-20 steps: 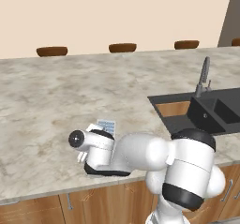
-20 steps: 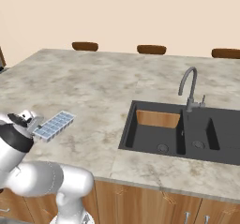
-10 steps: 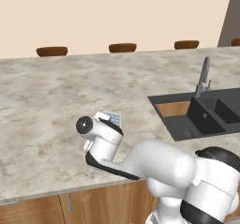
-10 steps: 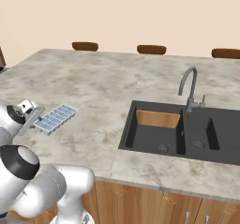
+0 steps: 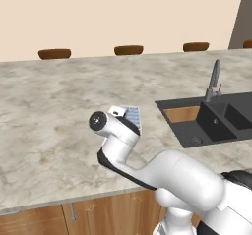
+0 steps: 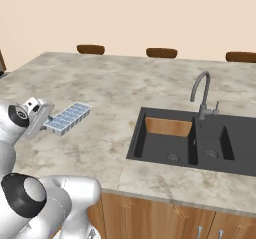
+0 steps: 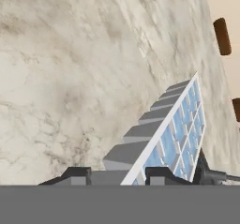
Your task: The ice cube tray has been filled with water. Take the tray and place it in the freezer to make ice. Close the freezer door after placing the tray.
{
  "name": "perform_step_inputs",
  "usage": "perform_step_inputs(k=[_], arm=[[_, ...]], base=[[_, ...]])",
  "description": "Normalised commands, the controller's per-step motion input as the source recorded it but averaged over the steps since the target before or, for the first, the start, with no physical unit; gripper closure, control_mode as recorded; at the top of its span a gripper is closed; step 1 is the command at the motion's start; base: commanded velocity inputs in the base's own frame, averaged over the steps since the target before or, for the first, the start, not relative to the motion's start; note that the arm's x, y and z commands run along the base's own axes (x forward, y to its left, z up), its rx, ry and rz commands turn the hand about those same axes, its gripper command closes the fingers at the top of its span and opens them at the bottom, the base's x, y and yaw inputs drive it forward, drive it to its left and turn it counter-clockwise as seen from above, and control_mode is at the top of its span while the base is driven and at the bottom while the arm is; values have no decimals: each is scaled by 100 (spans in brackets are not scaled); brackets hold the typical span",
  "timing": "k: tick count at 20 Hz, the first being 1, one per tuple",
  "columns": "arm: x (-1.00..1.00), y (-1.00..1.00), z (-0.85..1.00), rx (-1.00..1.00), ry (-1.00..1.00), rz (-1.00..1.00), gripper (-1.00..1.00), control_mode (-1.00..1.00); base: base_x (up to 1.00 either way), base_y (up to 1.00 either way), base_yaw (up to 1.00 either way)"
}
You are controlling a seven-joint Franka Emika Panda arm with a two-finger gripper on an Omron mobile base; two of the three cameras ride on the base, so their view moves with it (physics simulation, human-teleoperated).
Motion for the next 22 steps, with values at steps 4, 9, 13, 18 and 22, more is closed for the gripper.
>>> perform_step_inputs(k=[4,9,13,18,22], arm=[[-14,-45,67,-12,0,-3,100,-100],[-26,-46,76,0,-2,-5,100,-100],[-39,-46,54,0,-1,-6,100,-100],[-36,-53,43,-4,-4,-4,100,-100],[-43,-60,13,-4,-5,0,100,-100]], base=[[0,0,0],[0,0,0],[0,0,0],[0,0,0],[0,0,0]])
